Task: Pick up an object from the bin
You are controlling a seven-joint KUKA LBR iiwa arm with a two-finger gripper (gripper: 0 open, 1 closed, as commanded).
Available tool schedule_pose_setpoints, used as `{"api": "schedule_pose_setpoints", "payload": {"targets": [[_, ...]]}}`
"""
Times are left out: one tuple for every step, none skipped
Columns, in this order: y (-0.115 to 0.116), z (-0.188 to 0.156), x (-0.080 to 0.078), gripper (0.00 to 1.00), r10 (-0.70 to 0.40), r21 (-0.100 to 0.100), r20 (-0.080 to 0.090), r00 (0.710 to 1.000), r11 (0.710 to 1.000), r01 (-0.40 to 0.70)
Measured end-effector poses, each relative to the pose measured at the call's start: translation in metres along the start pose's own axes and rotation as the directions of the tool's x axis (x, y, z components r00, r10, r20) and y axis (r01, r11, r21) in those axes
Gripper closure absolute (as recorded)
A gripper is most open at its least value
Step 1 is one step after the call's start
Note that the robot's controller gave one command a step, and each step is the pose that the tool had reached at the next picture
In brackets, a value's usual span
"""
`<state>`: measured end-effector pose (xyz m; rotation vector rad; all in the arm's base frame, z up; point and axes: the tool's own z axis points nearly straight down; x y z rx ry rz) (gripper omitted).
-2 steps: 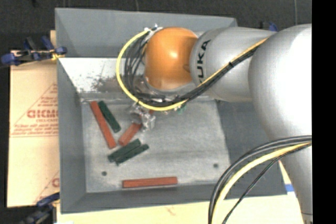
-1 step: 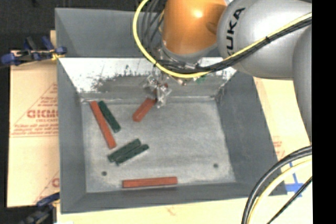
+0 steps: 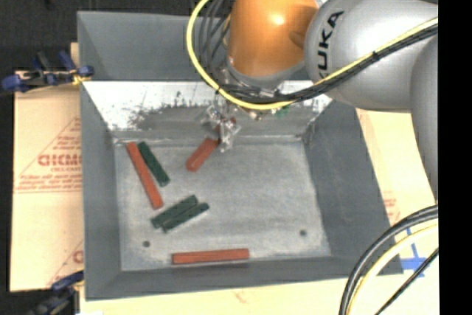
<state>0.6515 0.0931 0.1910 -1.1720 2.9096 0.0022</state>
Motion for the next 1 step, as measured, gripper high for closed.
{"api": "schedule_pose_setpoints", "payload": {"targets": [[0.0028, -0.0161, 0.0110, 1.00, -0.117, -0.004, -0.006, 0.993, 0.993, 0.117]]}}
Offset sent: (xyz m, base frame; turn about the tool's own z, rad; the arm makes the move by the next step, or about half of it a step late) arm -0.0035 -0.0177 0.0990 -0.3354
